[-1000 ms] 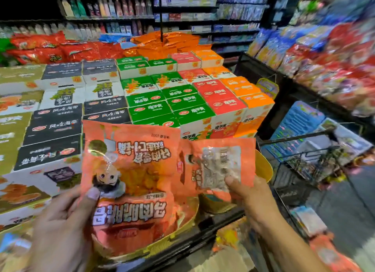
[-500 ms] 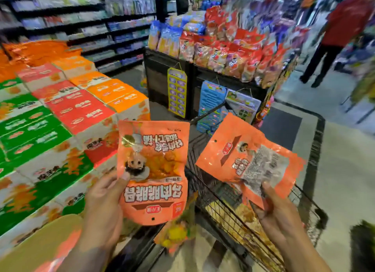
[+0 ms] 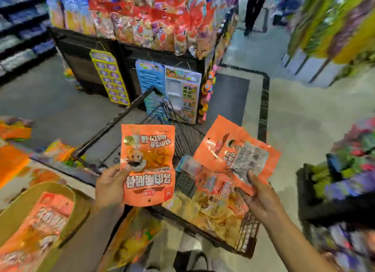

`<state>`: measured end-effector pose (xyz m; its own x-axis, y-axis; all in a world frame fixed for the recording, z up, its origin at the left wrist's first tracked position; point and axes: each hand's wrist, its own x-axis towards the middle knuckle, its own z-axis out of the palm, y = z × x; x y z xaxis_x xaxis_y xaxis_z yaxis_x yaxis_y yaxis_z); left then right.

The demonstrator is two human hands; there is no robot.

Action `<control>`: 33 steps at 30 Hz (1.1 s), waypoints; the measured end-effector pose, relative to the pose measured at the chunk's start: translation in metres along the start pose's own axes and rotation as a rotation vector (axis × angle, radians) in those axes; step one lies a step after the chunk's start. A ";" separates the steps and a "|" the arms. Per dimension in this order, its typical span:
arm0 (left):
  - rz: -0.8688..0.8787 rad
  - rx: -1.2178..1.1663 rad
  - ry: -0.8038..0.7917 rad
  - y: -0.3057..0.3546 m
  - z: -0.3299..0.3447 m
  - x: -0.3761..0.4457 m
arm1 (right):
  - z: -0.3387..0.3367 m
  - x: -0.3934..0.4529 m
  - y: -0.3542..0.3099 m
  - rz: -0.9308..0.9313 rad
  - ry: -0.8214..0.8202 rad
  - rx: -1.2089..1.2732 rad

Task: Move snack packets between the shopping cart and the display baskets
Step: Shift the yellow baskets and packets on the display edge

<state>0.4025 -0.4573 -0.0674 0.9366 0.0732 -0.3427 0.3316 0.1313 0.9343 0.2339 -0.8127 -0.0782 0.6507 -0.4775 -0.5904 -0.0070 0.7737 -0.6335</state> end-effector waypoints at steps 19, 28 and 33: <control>0.151 1.125 -1.104 -0.195 0.305 0.165 | -0.103 0.031 0.076 0.077 0.687 0.320; 0.438 1.400 -1.483 -0.345 0.404 0.140 | -0.135 0.023 0.123 0.042 0.757 0.419; 0.746 1.609 -1.464 -0.381 0.415 0.120 | -0.141 0.033 0.132 -0.017 0.761 0.380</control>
<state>0.4354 -0.9087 -0.4236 0.0708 -0.8978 -0.4346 -0.8985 -0.2467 0.3631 0.1472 -0.7850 -0.2514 -0.0402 -0.5346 -0.8441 0.3423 0.7863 -0.5143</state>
